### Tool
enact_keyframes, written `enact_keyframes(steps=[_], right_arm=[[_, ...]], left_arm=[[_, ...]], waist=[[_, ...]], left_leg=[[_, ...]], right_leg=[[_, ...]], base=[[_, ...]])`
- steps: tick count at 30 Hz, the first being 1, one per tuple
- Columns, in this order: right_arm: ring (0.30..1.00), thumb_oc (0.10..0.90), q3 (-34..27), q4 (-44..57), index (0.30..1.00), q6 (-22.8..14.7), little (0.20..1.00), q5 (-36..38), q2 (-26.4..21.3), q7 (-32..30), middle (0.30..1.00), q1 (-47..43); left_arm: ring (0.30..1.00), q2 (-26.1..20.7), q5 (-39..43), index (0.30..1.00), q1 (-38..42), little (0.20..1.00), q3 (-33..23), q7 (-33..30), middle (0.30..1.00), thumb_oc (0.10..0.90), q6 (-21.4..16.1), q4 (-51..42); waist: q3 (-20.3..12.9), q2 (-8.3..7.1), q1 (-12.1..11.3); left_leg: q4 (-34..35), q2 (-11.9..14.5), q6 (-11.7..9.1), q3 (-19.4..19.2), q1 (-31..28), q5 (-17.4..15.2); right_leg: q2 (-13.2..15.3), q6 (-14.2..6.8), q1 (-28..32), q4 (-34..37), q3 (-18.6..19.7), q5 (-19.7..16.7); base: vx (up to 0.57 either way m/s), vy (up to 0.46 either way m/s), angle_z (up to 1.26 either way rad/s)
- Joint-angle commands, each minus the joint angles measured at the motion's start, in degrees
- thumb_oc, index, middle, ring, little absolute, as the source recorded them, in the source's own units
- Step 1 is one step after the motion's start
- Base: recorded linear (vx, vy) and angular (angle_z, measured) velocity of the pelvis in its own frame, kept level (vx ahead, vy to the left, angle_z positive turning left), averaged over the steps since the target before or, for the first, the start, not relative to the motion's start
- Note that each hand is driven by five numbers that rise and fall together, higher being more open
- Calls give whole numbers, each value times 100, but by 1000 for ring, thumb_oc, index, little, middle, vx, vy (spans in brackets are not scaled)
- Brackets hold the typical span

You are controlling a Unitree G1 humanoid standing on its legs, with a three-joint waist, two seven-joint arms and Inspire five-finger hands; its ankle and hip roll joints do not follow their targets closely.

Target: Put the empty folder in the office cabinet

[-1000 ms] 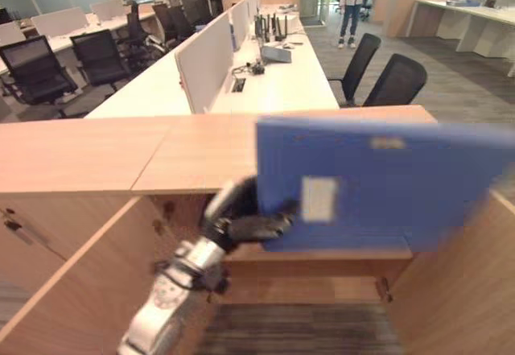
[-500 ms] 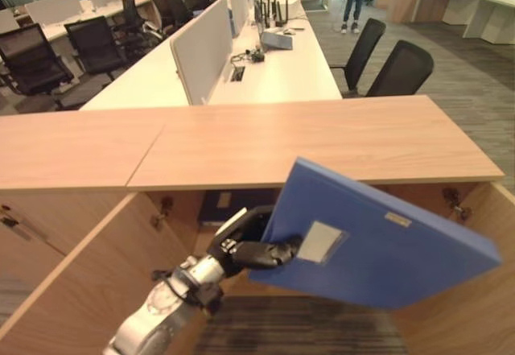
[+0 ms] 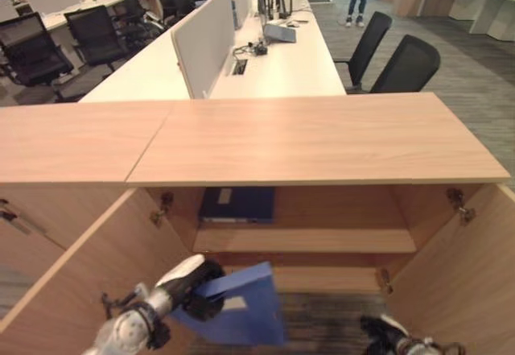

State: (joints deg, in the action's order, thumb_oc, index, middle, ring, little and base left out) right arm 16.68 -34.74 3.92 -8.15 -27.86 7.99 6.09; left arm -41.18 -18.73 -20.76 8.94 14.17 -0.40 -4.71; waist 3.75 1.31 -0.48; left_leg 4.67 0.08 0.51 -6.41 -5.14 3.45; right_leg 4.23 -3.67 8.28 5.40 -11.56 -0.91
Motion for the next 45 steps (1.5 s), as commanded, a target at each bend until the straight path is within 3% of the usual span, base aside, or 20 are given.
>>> enact_keyframes(steps=[1, 2, 4, 6, 10, 22, 26, 33, 39, 40, 41, 45], right_arm=[[900, 800, -58, 288, 900, -211, 900, -56, -207, 46, 900, -398], [900, 800, 517, 63, 900, -255, 900, -110, 416, -211, 900, -670], [900, 800, 717, -532, 900, -355, 900, -122, 621, -412, 900, -1107], [900, 800, 792, 211, 900, -417, 900, -123, 500, -240, 900, -1205], [900, 800, 856, 688, 900, -525, 900, 79, 381, -112, 900, -1138], [900, 800, 1086, 2213, 900, -651, 900, 1041, 128, 458, 900, -1191], [900, 800, 956, 2491, 900, -667, 900, 1283, 65, 398, 900, -1361], [900, 800, 1422, 1382, 900, -816, 900, 1154, 570, 86, 900, -1978], [900, 800, 1700, 558, 900, -815, 900, 1009, 978, -38, 900, -2050], [839, 759, 1746, 500, 839, -804, 839, 1031, 1024, -3, 839, -2022], [300, 400, 1746, 499, 300, -805, 300, 1031, 1024, -3, 300, -2022], [300, 400, 1813, 301, 300, -706, 300, 1684, 1214, 334, 300, -1688]], left_arm=[[300, 111, 244, 300, 583, 300, -460, -457, 300, 400, -668, -791], [300, 335, 324, 300, 749, 300, -143, -592, 300, 400, -665, -726], [300, 586, 452, 300, 1059, 300, 128, -791, 300, 400, -611, -378], [300, 556, 823, 300, 926, 300, -76, -751, 300, 400, -722, -580], [300, 492, 1247, 300, 830, 300, -163, -725, 300, 400, -852, -810], [300, 261, 1655, 300, 1139, 300, -69, -708, 300, 400, -1004, -1109], [300, 283, 2716, 300, 1484, 300, 211, -510, 300, 400, -1052, -1285], [300, 117, 4529, 300, 2128, 300, 951, -53, 300, 400, -1057, -1615], [300, 67, 5299, 300, 2406, 300, 1122, 19, 300, 400, -1029, -1905], [300, 134, 5454, 300, 2438, 300, 1143, 20, 300, 400, -1014, -1892], [300, 134, 5455, 300, 2439, 300, 1143, 20, 300, 400, -1015, -1891], [300, 467, 5969, 300, 2507, 300, 1332, 206, 300, 400, -900, -1707]], waist=[[-51, -222, 57], [-53, -169, 24], [-36, -168, 9], [10, -136, -43], [10, -137, -59], [-21, -168, -115], [-35, -166, -93], [-74, -123, -99], [-94, -127, -119], [-89, -134, -117], [-88, -134, -117], [-66, -159, -76]], left_leg=[[33, 108, -173, 288, -179, -827], [33, 111, -162, 294, -200, -855], [33, 89, -150, 314, -160, -803], [33, 82, -158, 308, -148, -794], [33, 88, -174, 296, -157, -790], [33, 122, -221, 277, -191, -771], [33, 130, -222, 265, -191, -761], [33, 117, -222, 251, -212, -764], [33, 123, -234, 239, -248, -775], [33, 124, -236, 244, -254, -779], [33, 124, -236, 244, -255, -779], [33, 120, -242, 247, -271, -775]], right_leg=[[229, -281, -50, -40, -347, 219], [224, -273, -27, -40, -344, 242], [238, -268, -49, -40, -364, 223], [246, -262, -48, -40, -389, 223], [253, -262, -34, -40, -408, 225], [263, -254, -2, -40, -458, 252], [266, -257, -5, -40, -465, 239], [268, -257, 26, -40, -458, 234], [253, -251, 54, -40, -439, 248], [253, -249, 56, -40, -437, 250], [253, -249, 56, -40, -437, 250], [256, -249, 77, -40, -431, 256]], base=[[0, 0, 0], [0, 0, 0], [-21, 25, -4], [-28, 24, 3], [-4, 1, 1], [0, 0, 0], [0, 0, 0], [0, 0, 0], [0, 0, 0], [0, 0, 0], [0, 0, 0], [1, 0, -2]])
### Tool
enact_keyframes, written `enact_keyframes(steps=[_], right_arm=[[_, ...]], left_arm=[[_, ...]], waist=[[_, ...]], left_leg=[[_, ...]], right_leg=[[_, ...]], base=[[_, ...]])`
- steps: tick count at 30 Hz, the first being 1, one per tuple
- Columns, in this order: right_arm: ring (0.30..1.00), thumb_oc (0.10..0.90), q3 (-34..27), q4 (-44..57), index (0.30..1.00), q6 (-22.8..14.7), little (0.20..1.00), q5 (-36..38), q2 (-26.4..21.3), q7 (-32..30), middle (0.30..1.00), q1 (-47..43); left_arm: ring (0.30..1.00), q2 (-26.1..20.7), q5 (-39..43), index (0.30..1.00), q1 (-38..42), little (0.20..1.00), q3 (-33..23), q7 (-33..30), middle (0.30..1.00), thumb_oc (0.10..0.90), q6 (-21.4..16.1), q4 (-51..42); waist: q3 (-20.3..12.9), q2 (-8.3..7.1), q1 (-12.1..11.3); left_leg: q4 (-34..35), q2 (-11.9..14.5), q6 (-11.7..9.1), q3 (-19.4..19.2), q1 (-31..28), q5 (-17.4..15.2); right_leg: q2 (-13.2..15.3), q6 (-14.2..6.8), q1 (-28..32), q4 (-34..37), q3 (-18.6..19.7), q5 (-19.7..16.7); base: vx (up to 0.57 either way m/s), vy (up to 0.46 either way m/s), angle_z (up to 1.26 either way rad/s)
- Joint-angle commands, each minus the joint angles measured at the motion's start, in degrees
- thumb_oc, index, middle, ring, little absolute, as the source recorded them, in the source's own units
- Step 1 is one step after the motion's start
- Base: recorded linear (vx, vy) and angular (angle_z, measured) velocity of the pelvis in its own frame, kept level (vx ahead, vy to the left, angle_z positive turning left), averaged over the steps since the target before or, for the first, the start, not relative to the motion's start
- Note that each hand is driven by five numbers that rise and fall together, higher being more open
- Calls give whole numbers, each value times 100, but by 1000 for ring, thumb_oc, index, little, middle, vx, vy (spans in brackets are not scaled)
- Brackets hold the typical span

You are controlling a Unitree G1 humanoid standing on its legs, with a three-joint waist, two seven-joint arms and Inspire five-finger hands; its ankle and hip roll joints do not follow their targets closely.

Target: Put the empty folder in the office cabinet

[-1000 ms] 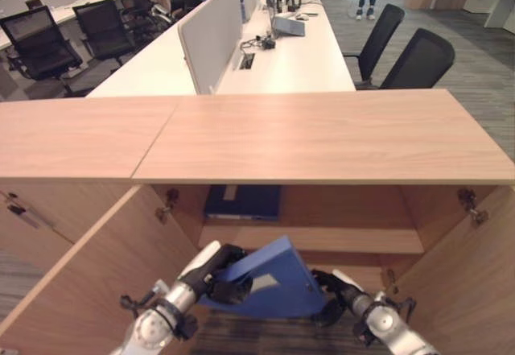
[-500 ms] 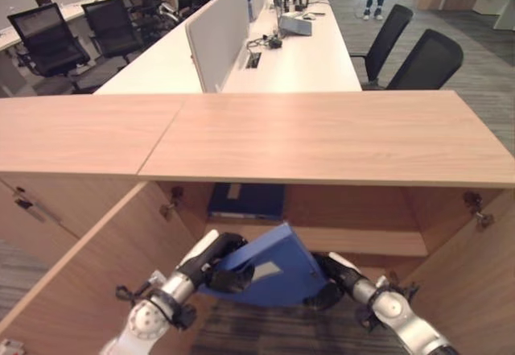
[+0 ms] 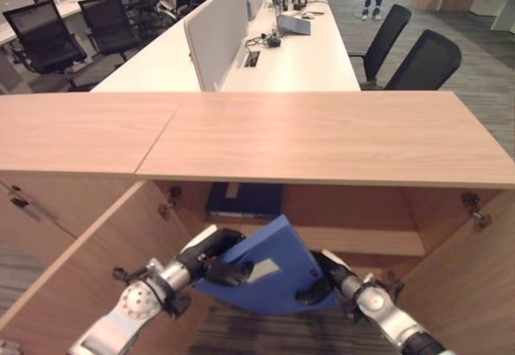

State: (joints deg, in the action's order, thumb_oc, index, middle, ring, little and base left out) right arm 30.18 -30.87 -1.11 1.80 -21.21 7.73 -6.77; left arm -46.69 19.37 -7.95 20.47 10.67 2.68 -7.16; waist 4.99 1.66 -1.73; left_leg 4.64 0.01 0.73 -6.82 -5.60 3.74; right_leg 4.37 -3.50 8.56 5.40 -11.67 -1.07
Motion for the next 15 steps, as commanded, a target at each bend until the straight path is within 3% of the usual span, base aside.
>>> enact_keyframes(steps=[1, 2, 3, 9, 10, 11, 12, 15], right_arm=[[300, 400, 426, -159, 300, -155, 300, 995, 617, 432, 300, -299], [300, 400, 425, -160, 300, -156, 300, 999, 616, 434, 300, -299], [300, 400, 321, -341, 300, -42, 300, 1748, 825, 581, 300, -73], [300, 400, 121, -725, 300, 278, 300, 3370, 1268, 765, 300, 329], [300, 400, -8, -870, 300, 363, 300, 4001, 1403, 756, 300, 450], [300, 400, -8, -870, 300, 363, 300, 4001, 1403, 756, 300, 450], [300, 400, -142, -910, 300, 470, 300, 4440, 1490, 781, 300, 586], [300, 400, -440, -1051, 300, 583, 300, 4760, 1503, 684, 300, 768]], left_arm=[[300, 1063, 2209, 300, 1214, 300, 208, 591, 300, 400, -1179, -1415], [300, 1063, 2210, 300, 1216, 300, 211, 592, 300, 400, -1181, -1412], [300, 1157, 2328, 300, 1185, 300, 252, 641, 300, 400, -1105, -1287], [300, 1390, 2641, 300, 1043, 300, 360, 740, 300, 400, -929, -968], [316, 1461, 2720, 316, 1031, 316, 425, 767, 316, 411, -864, -845], [394, 1461, 2720, 394, 1031, 394, 425, 767, 394, 463, -864, -845], [900, 1552, 2810, 900, 918, 900, 437, 748, 900, 800, -792, -711], [900, 1735, 2856, 900, 590, 900, 402, 604, 900, 800, -624, -303]], waist=[[-188, -197, 53], [-190, -197, 52], [-185, -205, 58], [-164, -217, 77], [-154, -224, 93], [-154, -224, 93], [-147, -226, 107], [-140, -216, 123]], left_leg=[[36, 124, -265, 288, -225, -802], [36, 124, -265, 289, -225, -803], [36, 125, -271, 283, -223, -796], [36, 122, -288, 272, -200, -785], [36, 120, -292, 262, -199, -785], [36, 120, -292, 262, -198, -785], [36, 119, -297, 246, -198, -786], [36, 121, -303, 230, -197, -787]], right_leg=[[243, -267, 49, -40, -423, 272], [243, -267, 48, -40, -423, 272], [242, -269, 48, -40, -424, 269], [234, -269, 21, -40, -410, 256], [234, -271, 12, -40, -406, 246], [234, -271, 11, -40, -406, 246], [232, -271, 10, -40, -401, 241], [226, -271, 5, -40, -401, 233]], base=[[1, 2, -3], [0, 0, 0], [0, 0, 0], [0, 0, 0], [0, 0, 0], [0, 0, 0], [0, 0, 0], [0, 0, 0]])
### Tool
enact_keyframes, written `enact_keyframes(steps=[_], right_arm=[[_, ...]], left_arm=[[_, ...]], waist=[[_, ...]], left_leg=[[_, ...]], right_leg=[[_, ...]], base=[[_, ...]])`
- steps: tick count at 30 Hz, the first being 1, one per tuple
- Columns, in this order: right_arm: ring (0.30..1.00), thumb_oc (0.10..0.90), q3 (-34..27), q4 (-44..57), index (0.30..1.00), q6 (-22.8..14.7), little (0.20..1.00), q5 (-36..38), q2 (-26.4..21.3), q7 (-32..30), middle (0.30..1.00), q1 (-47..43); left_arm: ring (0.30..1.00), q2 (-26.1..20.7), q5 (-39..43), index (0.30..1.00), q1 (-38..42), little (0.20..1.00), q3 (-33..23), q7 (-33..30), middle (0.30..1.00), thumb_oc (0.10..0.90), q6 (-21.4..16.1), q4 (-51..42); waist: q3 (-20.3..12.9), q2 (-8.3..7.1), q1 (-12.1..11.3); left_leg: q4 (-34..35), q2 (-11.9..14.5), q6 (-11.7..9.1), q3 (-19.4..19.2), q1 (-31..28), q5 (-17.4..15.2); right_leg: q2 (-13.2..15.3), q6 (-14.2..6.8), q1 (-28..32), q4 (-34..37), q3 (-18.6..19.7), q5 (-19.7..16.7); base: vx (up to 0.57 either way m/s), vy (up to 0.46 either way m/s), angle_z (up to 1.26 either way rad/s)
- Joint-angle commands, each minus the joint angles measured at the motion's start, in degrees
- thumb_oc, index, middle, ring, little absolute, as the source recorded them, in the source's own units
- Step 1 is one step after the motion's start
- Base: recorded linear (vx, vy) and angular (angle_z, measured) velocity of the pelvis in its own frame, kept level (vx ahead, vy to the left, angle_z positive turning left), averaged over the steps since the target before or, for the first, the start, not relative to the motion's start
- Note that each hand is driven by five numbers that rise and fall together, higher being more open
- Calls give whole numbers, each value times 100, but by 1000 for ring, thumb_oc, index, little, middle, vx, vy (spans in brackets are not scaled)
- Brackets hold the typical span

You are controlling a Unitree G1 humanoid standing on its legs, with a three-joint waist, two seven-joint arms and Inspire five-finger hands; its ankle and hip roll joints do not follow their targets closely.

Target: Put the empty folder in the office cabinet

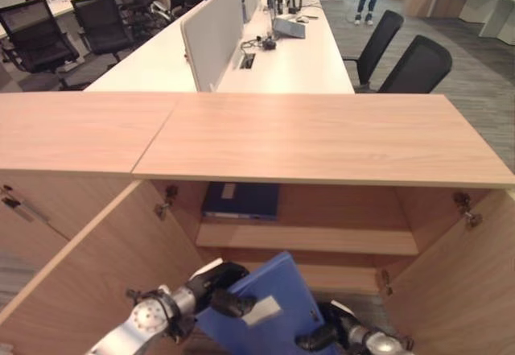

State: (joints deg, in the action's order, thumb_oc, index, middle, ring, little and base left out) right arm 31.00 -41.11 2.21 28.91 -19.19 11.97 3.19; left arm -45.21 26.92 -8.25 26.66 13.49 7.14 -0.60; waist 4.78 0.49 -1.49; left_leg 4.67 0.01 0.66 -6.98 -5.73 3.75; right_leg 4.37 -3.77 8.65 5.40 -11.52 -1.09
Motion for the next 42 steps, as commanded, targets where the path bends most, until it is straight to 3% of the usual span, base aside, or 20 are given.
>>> enact_keyframes(steps=[1, 5, 7, 12, 15, 22, 28, 35, 42], right_arm=[[300, 400, -644, -10, 300, 344, 300, 2153, 1282, 149, 300, -117], [300, 400, -897, -27, 300, 539, 300, 2353, 1200, -164, 300, -23], [300, 400, -1128, 106, 300, 744, 300, 2617, 1172, -412, 300, 95], [300, 400, -1334, 406, 300, 637, 300, 3151, 1215, -864, 300, 203], [300, 400, -1592, 785, 300, 491, 300, 3571, 1216, -1099, 300, 250], [300, 400, -2030, 973, 300, 313, 300, 4015, 1297, -1295, 300, 194], [300, 400, -2608, 1236, 300, -127, 300, 4606, 1457, -1459, 300, -79], [300, 400, -2936, 1678, 300, -736, 300, 5076, 1535, -1657, 300, -586], [300, 400, -3175, 1436, 300, -793, 300, 4961, 1384, -1716, 300, -707]], left_arm=[[900, 1852, 2225, 900, 325, 900, -329, -47, 900, 800, -989, -564], [900, 2313, 2686, 900, 67, 900, -329, -651, 900, 800, -570, 233], [900, 2428, 3303, 900, -153, 900, -256, -1349, 900, 800, -393, 317], [900, 2498, 3684, 900, -703, 900, -238, -1863, 900, 800, -236, 408], [900, 2779, 3749, 900, -1011, 900, -535, -2123, 900, 800, -134, 1007], [900, 3345, 3800, 900, -1343, 900, -991, -2329, 900, 800, 31, 1913], [900, 3727, 3835, 900, -1534, 900, -1250, -2408, 900, 800, 126, 2419], [900, 3873, 3949, 900, -1703, 900, -1209, -2462, 900, 800, 244, 2670], [900, 3945, 3817, 900, -1794, 900, -1336, -2367, 900, 800, 402, 2930]], waist=[[-100, -92, 97], [-95, -71, 143], [-73, -15, 195], [-108, 29, 231], [-76, 24, 221], [-57, 24, 234], [2, 121, 267], [160, 249, 232], [147, 250, 209]], left_leg=[[33, 121, -291, 249, -202, -789], [33, 111, -276, 270, -155, -756], [33, 107, -264, 273, -154, -736], [33, 108, -276, 275, -124, -724], [33, 162, -302, 262, -140, -725], [33, 283, -363, 251, -119, -665], [33, 470, -469, 236, -63, -532], [-159, 619, -570, 120, 27, -410], [-328, 673, -622, 36, 80, -374]], right_leg=[[222, -237, 10, -40, -415, 229], [212, -225, -28, -40, -412, 213], [201, -230, -40, -40, -409, 209], [186, -224, -100, -40, -387, 212], [121, -191, -126, -40, -345, 247], [14, -109, -138, -40, -307, 331], [-149, 13, -212, -40, -265, 426], [-268, 161, -226, -40, -237, 570], [-304, 224, -138, -40, -395, 700]], base=[[0, 0, 0], [-5, -1, 3], [-1, 1, 3], [3, -6, 0], [13, -59, -3], [13, -72, -1], [41, -121, -2], [20, -83, -8], [8, -56, 8]])
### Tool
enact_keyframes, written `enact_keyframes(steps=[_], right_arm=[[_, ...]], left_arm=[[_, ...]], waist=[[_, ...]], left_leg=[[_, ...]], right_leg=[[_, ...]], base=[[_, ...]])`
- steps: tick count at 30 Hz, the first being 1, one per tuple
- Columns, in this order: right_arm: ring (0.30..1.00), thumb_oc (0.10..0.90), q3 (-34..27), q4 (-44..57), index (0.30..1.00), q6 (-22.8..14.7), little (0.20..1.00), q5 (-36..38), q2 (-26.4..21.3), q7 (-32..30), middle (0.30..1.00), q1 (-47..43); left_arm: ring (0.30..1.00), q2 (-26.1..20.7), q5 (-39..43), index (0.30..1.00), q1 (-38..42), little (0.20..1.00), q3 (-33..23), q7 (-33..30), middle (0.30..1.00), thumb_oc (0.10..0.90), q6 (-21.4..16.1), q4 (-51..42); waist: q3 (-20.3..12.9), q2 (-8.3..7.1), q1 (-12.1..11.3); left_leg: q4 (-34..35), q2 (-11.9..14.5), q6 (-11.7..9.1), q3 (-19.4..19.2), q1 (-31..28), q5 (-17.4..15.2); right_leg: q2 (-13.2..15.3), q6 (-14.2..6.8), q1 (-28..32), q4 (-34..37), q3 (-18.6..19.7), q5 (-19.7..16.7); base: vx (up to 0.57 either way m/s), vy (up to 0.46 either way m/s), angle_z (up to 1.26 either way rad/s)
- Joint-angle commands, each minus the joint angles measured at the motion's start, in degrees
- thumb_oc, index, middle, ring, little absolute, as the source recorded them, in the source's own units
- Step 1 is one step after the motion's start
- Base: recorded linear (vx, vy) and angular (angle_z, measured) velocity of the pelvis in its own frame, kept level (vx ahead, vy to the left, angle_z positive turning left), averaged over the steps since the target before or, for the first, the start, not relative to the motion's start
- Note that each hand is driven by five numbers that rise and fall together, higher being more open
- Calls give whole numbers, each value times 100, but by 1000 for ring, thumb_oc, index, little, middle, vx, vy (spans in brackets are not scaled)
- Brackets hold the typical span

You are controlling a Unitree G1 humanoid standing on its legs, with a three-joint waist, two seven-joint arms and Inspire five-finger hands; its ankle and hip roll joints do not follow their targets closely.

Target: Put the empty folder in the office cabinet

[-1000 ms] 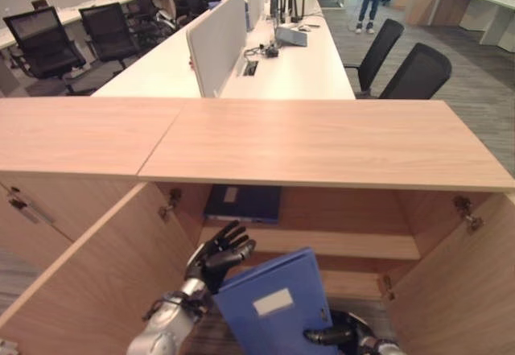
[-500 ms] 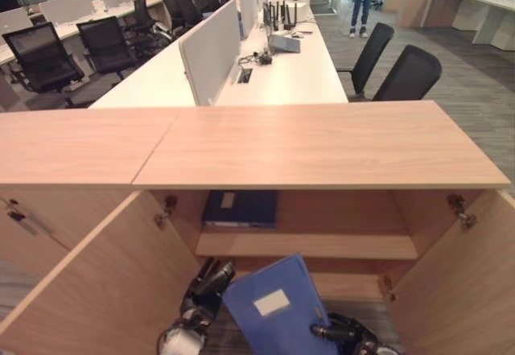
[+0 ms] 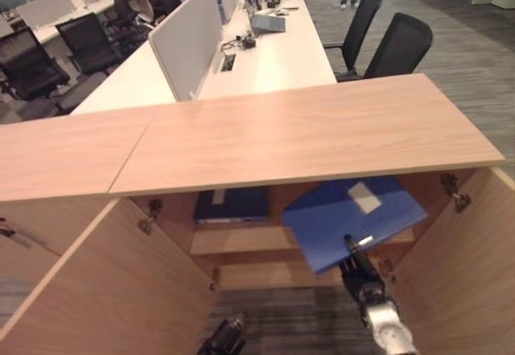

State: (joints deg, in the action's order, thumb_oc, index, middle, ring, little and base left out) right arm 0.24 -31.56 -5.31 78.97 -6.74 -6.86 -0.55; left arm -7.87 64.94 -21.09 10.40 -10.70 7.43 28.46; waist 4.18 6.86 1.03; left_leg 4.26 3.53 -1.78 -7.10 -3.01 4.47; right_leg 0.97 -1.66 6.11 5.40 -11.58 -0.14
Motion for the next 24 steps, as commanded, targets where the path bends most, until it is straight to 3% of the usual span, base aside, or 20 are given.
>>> enact_keyframes(steps=[1, 6, 10, 12, 14, 17, 18, 21, 24], right_arm=[[300, 400, -117, 372, 300, 15, 300, -84, 109, 181, 300, -323], [300, 400, -182, 105, 300, 179, 300, -171, 126, 224, 300, -173], [300, 400, -134, 79, 300, 193, 300, -219, 143, 251, 300, -130], [300, 400, -108, 158, 300, 155, 300, -200, 116, 255, 300, -198], [300, 400, -102, 300, 300, 124, 300, -203, 90, 256, 300, -274], [300, 400, -132, 599, 300, 39, 300, -206, 29, 312, 300, -482], [300, 400, -120, 721, 300, -33, 300, -178, 1, 329, 300, -604], [300, 400, -86, 1060, 300, -182, 300, -32, 47, 429, 300, -871], [300, 400, 107, 1272, 300, -162, 300, -43, 6, 507, 300, -1013]], left_arm=[[900, 226, -14, 900, -502, 900, 266, 69, 900, 800, 393, 58], [900, 281, -46, 900, -479, 900, 188, 96, 900, 800, 408, 135], [900, 242, -63, 900, -445, 900, 198, 98, 900, 800, 350, 58], [900, 258, -18, 900, -462, 900, 242, 101, 900, 800, 334, 71], [900, 308, 20, 900, -534, 900, 284, 127, 900, 800, 336, 119], [900, 401, 133, 900, -702, 900, 335, 252, 900, 800, 371, 226], [900, 414, 151, 900, -718, 900, 323, 299, 900, 800, 375, 250], [900, 434, -96, 900, -707, 900, 258, 423, 900, 800, 359, 527], [900, 398, -203, 900, -677, 900, 299, 526, 900, 800, 381, 690]], waist=[[202, -391, -40], [164, -387, -16], [353, -472, -27], [423, -472, -34], [419, -420, -48], [412, -268, -131], [428, -205, -170], [329, -83, -211], [296, -94, -222]], left_leg=[[-276, 325, -385, 43, -211, -429], [-245, 352, -407, 28, -259, -401], [-1136, 303, -422, 102, 192, -298], [-1243, 264, -405, -13, 319, -414], [-1120, 104, -323, -83, 468, -548], [-620, -188, -323, 112, 750, -337], [-436, -199, -303, 126, 864, -116], [74, -157, -277, 112, 680, 8], [74, -138, -239, 23, 682, -26]], right_leg=[[25, 17, 129, -40, -395, 616], [-28, 40, 158, -40, -408, 694], [44, 91, 192, -40, -444, 664], [98, 59, 245, -40, -473, 725], [214, 7, 275, -40, -498, 710], [276, -61, 238, -121, -418, 769], [267, -56, 150, -170, -432, 712], [199, -94, 176, -125, -377, 717], [193, -106, 121, -40, -316, 653]], base=[[15, -42, 10], [4, -28, 1], [-26, -43, -6], [31, 17, 4], [58, 99, 19], [75, 133, 25], [-6, 87, 11], [160, 115, -10], [105, 90, -38]])
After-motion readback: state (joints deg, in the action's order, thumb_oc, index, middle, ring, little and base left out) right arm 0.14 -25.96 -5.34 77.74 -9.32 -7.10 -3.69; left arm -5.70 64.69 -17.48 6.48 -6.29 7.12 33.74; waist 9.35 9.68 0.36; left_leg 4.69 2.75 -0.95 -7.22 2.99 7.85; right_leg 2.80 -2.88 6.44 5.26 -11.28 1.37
